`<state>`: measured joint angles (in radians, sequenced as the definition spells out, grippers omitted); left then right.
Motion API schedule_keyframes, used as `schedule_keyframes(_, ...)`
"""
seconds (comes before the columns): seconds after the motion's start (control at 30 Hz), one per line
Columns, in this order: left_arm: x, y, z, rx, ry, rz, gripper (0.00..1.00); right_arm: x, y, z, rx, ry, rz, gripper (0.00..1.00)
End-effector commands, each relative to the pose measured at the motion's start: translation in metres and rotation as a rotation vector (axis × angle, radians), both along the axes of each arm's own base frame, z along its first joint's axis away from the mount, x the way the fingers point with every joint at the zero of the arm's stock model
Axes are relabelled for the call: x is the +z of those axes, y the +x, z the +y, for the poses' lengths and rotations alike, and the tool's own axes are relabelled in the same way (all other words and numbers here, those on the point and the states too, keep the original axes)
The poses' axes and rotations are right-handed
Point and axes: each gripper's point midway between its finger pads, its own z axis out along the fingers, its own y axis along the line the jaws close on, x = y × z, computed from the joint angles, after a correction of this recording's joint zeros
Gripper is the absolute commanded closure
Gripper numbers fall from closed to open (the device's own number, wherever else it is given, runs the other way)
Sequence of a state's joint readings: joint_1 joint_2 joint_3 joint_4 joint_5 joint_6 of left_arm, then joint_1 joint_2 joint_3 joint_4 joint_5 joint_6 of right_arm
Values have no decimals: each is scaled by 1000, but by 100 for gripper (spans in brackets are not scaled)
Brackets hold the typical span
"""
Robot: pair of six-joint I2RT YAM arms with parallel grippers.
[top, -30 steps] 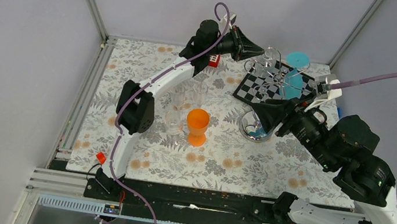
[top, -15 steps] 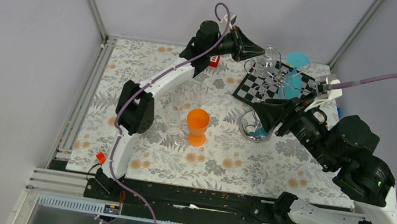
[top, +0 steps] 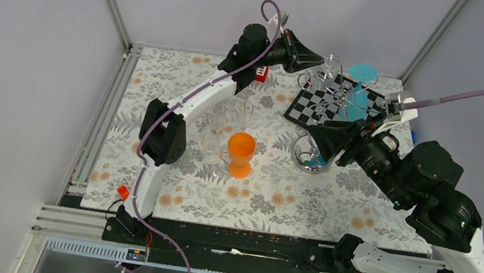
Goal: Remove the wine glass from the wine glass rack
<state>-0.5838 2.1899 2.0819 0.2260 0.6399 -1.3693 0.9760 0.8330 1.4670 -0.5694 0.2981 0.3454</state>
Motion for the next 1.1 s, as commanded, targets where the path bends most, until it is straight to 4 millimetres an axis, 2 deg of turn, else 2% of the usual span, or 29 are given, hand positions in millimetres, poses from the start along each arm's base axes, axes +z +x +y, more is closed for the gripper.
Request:
schedule_keyframes(0.0,89,-23,23,58,-129,-201,100,12,4,-5,-35,44,-28,44)
schedule_keyframes(0.37,87,-9,14,81,-182,-200,100,12,2,-6,-27,60,-30,44)
schedule_keyframes(0.73,83,-20,3,6,-172,-183,100,10,1,-8,-31,58,-31,44)
schedule_keyframes(0.87,78,-16,2,18,-155,-173,100,10,1,-7,-31,59,-31,44)
schedule_keyframes(1.07,81,-15,-3,-10,-190,-177,100,10,0,-8,-31,62,-32,44)
